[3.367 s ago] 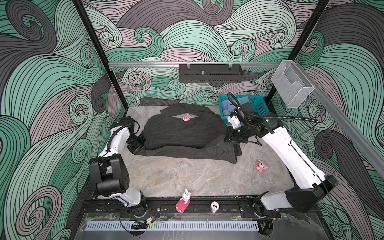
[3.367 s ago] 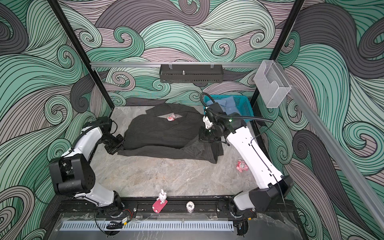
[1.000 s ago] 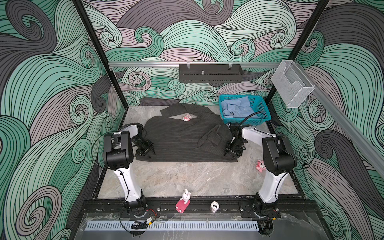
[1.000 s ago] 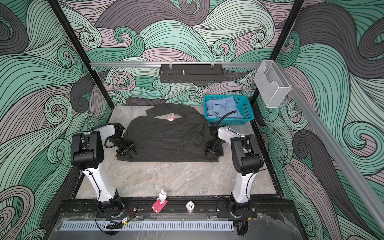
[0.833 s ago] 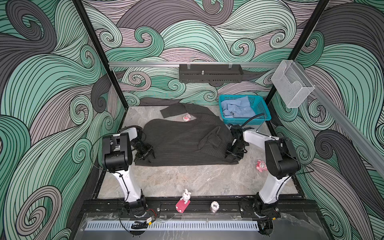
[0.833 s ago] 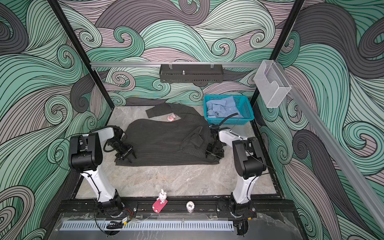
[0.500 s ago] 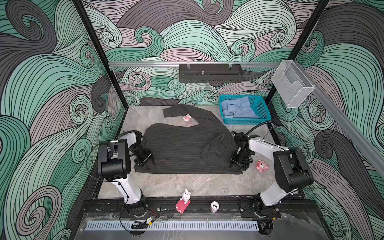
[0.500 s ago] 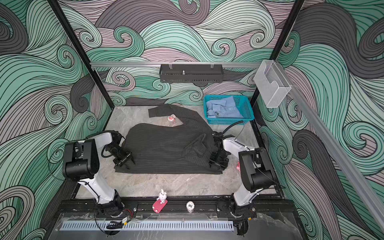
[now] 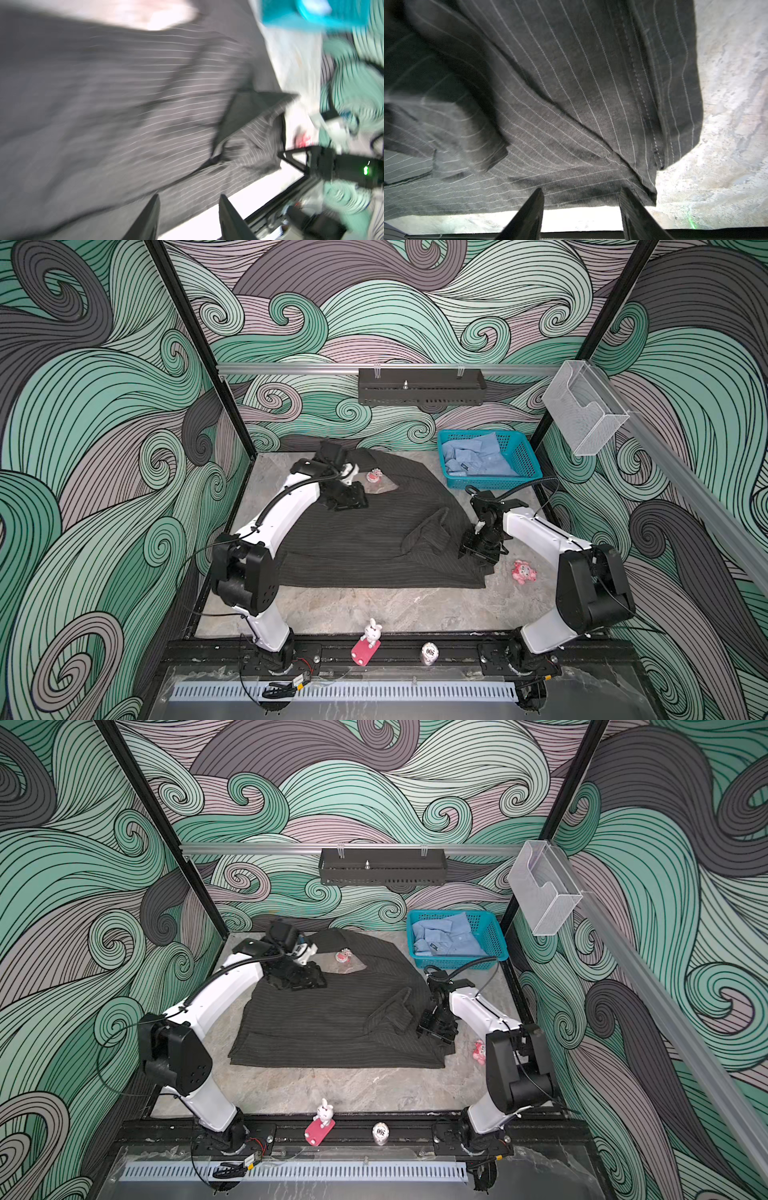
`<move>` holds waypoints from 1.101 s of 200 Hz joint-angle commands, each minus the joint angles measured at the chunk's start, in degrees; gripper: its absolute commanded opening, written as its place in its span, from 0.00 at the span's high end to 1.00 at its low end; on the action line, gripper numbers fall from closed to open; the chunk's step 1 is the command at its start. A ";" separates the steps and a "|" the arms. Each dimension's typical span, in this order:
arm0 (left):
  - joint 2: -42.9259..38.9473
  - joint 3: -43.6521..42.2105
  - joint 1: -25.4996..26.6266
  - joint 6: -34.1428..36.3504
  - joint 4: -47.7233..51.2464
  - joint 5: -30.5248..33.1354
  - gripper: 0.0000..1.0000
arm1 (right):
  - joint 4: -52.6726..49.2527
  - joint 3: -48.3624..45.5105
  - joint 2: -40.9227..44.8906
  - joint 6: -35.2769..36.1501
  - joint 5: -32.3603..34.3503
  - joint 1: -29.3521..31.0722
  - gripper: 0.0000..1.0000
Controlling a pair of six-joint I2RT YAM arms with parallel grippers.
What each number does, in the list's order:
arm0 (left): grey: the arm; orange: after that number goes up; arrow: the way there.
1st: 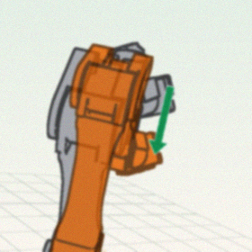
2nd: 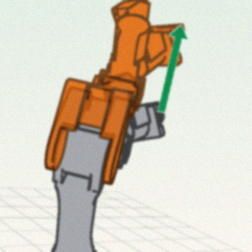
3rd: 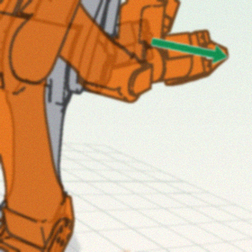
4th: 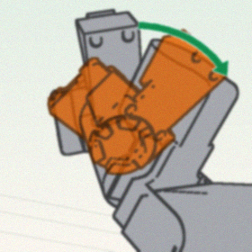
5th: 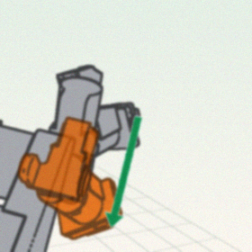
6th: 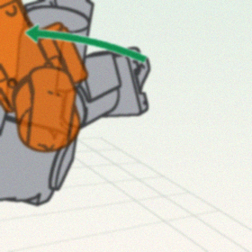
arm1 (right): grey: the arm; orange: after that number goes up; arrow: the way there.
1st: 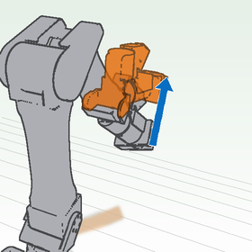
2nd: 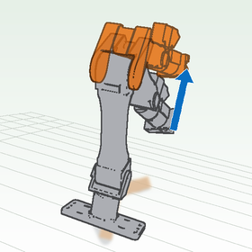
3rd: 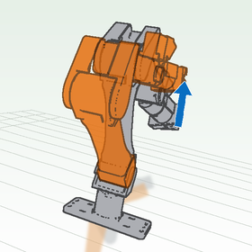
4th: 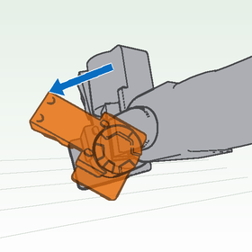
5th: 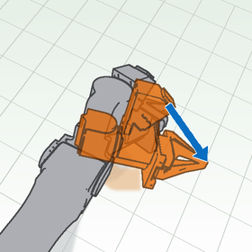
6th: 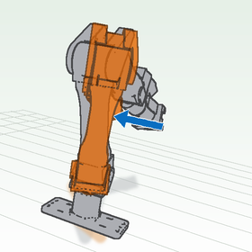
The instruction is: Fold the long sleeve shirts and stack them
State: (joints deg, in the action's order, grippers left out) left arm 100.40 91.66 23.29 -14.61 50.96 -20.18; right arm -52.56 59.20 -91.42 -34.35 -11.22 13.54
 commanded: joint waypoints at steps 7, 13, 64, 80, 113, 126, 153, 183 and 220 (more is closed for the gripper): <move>5.33 1.40 6.62 11.47 -5.41 0.67 0.47 | 1.07 -1.59 -1.23 -0.06 -0.93 -0.15 0.41; 6.08 1.13 7.81 13.16 -6.68 0.76 0.45 | 1.36 -1.96 -1.37 -0.04 -1.04 -0.17 0.41; 13.38 1.27 14.67 20.11 -11.76 5.63 0.31 | 2.88 -3.76 -2.60 0.48 -1.66 -0.18 0.41; 15.71 2.22 15.48 20.82 -12.14 6.89 0.28 | 3.53 -4.34 -2.87 0.51 -1.96 -0.18 0.41; 20.29 3.62 16.85 23.63 -13.63 8.76 0.27 | 4.34 -5.00 -3.67 0.58 -2.40 -0.26 0.42; 22.59 5.86 16.91 23.82 -12.82 10.41 0.29 | 4.30 -4.98 -4.17 0.68 -2.32 -0.23 0.42; 26.64 10.69 16.90 24.49 -10.97 13.27 0.48 | 4.69 -5.21 -5.05 0.86 -2.31 -0.44 0.43; 27.89 14.49 16.94 26.38 -8.93 14.73 0.99 | 4.82 -5.41 -5.69 1.12 -2.32 -0.53 0.44; 21.29 14.80 16.16 29.32 -10.14 22.20 1.00 | 5.00 -6.07 -5.74 1.06 -1.97 -0.83 0.45</move>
State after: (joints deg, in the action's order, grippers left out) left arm 127.26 105.19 39.88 11.90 40.47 -4.49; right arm -47.44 54.28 -96.68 -33.58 -13.65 13.15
